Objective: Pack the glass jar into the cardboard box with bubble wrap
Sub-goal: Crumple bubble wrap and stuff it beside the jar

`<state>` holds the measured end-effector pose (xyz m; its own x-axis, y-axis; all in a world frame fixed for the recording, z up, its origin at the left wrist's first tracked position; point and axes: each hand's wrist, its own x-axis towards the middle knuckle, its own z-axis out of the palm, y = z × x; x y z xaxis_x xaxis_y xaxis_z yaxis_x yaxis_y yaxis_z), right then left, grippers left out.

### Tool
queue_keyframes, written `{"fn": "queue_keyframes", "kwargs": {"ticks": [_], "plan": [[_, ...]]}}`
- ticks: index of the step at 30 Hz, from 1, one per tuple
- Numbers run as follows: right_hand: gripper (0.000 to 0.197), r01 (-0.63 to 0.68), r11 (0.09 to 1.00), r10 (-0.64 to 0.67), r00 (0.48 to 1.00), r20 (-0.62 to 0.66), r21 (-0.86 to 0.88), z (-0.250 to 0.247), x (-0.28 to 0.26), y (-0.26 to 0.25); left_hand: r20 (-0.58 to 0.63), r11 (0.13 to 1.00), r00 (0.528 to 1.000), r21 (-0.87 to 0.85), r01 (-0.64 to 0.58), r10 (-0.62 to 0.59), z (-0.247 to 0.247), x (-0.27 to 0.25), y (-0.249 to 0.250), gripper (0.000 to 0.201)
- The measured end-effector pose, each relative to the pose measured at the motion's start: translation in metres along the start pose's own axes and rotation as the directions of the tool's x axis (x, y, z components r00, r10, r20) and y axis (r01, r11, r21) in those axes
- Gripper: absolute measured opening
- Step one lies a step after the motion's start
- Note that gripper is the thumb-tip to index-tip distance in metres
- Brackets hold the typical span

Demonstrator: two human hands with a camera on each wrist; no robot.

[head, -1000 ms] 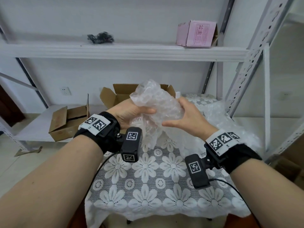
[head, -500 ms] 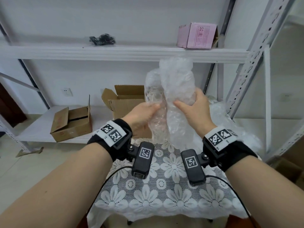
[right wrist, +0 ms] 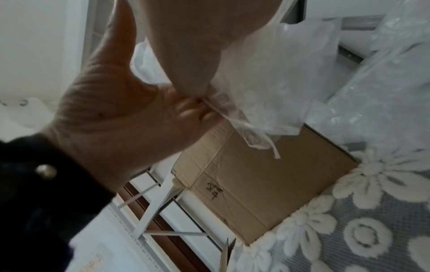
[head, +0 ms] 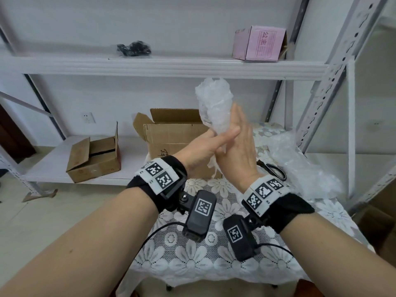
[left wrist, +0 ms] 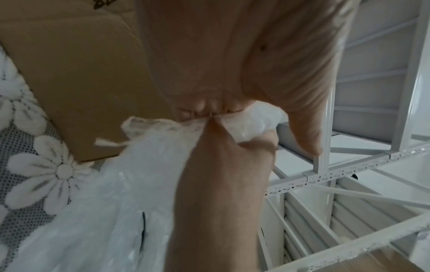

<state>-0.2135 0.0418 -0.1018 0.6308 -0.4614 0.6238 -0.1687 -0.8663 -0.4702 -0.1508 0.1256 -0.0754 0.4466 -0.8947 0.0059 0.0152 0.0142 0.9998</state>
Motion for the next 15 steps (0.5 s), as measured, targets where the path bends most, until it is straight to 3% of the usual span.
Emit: {"fn": "queue_keyframes", "kwargs": {"ticks": [4, 7, 9, 11, 13, 15], "plan": [[0.087, 0.121, 0.992, -0.125, 0.987, 0.103, 0.047, 0.002, -0.011, -0.004, -0.102, 0.997, 0.994, -0.069, -0.036, 0.029, -0.008, -0.002, 0.005, 0.031], [0.073, 0.123, 0.972, -0.163, 0.966, 0.198, 0.202, 0.001, -0.014, 0.003, -0.137, 0.980, 0.991, -0.197, -0.040, 0.013, -0.022, -0.006, 0.002, 0.034], [0.054, 0.143, 0.948, -0.185, 0.974, 0.127, 0.285, -0.002, -0.009, 0.011, -0.152, 0.966, 0.988, -0.258, -0.017, -0.024, -0.035, -0.009, -0.003, 0.034], [0.036, 0.244, 0.941, -0.245, 0.969, -0.024, 0.235, -0.006, 0.000, 0.016, -0.165, 0.968, 0.984, -0.248, 0.027, -0.070, -0.046, -0.012, -0.007, 0.034], [0.036, 0.358, 0.924, -0.349, 0.933, -0.086, 0.131, -0.013, 0.008, 0.014, -0.127, 0.966, 0.984, -0.243, 0.089, -0.123, -0.053, -0.014, -0.007, 0.029], [0.046, 0.484, 0.874, -0.483, 0.875, -0.027, 0.034, -0.017, 0.013, 0.008, -0.022, 0.966, 0.988, -0.215, 0.142, -0.150, -0.054, -0.015, -0.006, 0.027]]}}
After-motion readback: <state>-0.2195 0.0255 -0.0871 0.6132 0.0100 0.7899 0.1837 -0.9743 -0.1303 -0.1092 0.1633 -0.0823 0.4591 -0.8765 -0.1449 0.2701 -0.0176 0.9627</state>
